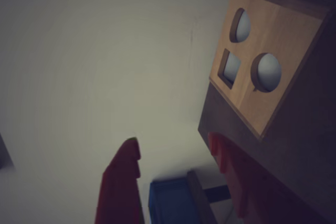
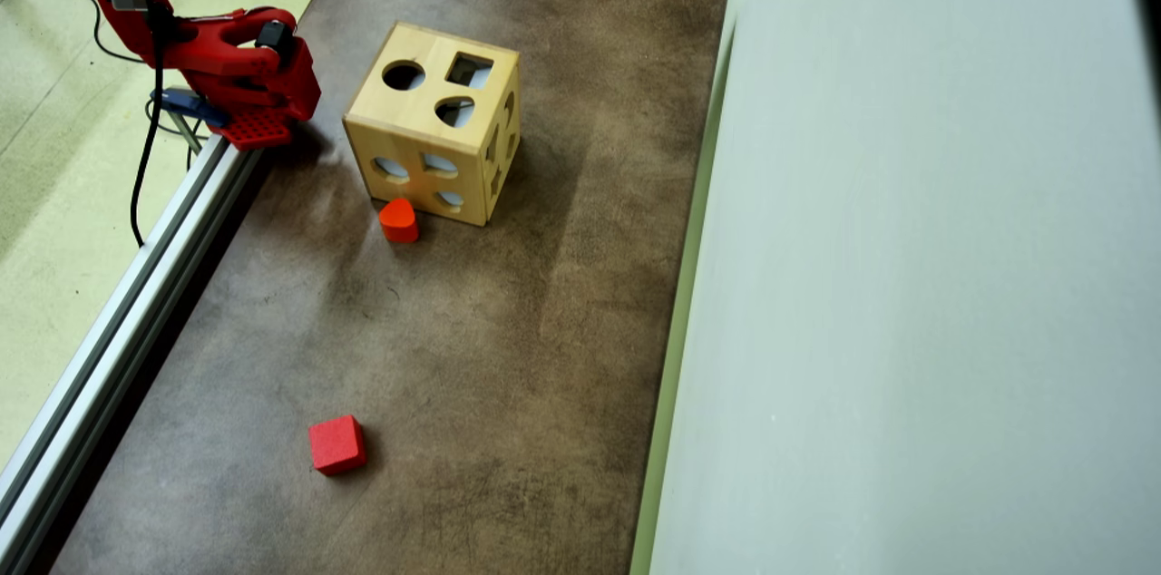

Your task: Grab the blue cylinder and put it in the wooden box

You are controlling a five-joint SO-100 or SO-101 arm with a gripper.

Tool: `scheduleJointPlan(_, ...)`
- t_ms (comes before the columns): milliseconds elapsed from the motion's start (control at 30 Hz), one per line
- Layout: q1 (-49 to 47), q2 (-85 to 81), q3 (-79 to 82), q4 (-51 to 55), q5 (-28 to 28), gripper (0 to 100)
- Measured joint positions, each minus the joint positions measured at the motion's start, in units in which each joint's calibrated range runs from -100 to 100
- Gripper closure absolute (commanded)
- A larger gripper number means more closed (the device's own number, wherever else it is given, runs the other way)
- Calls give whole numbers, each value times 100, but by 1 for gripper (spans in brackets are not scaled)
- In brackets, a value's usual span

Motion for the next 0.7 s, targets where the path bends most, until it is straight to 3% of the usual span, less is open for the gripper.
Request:
scheduleJointPlan(167, 0, 0, 0, 0, 0, 99)
scheduleJointPlan(700, 0, 0, 72, 0, 0, 99)
